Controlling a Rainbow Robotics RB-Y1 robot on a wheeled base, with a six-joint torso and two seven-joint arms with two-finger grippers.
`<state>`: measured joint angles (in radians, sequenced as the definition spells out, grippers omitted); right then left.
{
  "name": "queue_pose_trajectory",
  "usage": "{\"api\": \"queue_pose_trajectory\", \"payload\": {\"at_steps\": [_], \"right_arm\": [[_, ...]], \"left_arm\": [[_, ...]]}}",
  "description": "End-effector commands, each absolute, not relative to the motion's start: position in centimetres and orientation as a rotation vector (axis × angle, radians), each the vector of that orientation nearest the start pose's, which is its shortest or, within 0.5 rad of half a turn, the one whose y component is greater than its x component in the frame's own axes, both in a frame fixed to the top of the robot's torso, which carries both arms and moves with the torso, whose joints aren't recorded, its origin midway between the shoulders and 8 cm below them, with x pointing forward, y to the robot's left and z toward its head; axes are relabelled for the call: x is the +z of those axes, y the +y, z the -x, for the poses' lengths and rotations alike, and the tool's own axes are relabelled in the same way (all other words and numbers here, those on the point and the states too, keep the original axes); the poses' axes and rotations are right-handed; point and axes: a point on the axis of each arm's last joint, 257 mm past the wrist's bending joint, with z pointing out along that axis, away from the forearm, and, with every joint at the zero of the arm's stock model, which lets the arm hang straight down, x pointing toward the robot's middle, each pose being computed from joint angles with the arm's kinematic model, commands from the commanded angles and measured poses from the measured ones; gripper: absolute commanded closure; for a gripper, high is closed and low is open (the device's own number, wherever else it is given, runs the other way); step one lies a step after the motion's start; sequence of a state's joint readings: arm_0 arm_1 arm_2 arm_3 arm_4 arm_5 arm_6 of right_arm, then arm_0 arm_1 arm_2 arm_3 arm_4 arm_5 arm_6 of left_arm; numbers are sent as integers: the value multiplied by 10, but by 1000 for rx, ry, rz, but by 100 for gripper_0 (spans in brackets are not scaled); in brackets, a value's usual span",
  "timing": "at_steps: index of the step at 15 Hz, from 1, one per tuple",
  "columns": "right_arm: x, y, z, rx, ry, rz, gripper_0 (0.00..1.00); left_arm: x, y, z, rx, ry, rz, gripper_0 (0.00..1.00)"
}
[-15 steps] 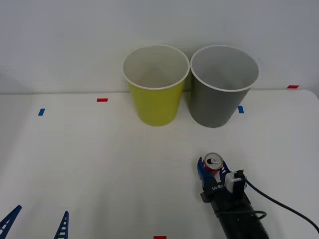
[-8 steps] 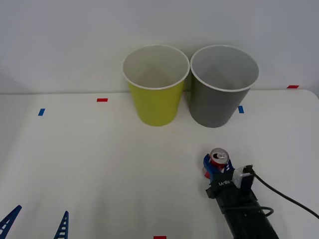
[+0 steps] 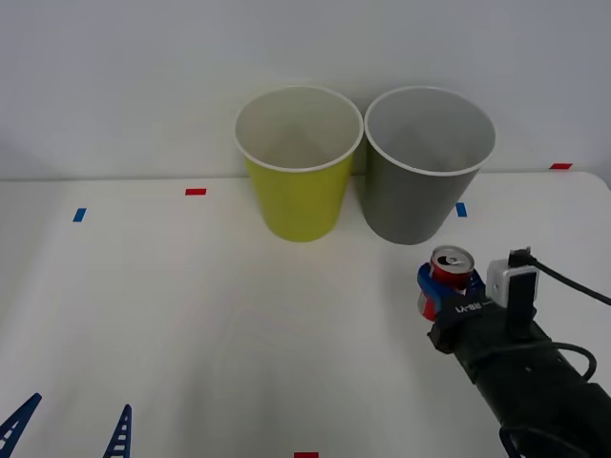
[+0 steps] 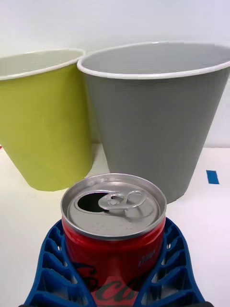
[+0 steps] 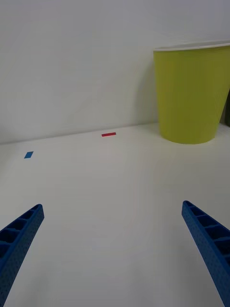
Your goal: Put cans in the gray bin and PET bottles in the light green bin.
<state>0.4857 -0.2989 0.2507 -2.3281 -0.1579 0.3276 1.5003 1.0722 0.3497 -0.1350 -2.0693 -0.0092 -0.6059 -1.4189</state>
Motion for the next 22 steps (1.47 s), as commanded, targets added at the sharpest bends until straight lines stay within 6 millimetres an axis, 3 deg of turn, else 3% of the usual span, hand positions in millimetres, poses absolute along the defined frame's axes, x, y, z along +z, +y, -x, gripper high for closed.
{"api": "queue_pose_trajectory", "payload": {"at_steps": [1, 9, 16, 19, 22], "right_arm": [[-139, -182, -393, 218, 1713, 139, 97], [-79, -178, -406, 180, 1732, 233, 97], [-7, -169, -431, 169, 1631, 321, 98], [14, -171, -463, 146, 1598, 316, 98], [31, -187, -496, 112, 1579, 278, 98]], "left_arm": [[-232, 277, -226, 9, 1554, -125, 0], [-232, 277, -226, 9, 1554, -125, 0], [-232, 277, -226, 9, 1554, -125, 0], [-232, 277, -226, 9, 1554, -125, 0], [-232, 277, -226, 9, 1554, -125, 0]]}}
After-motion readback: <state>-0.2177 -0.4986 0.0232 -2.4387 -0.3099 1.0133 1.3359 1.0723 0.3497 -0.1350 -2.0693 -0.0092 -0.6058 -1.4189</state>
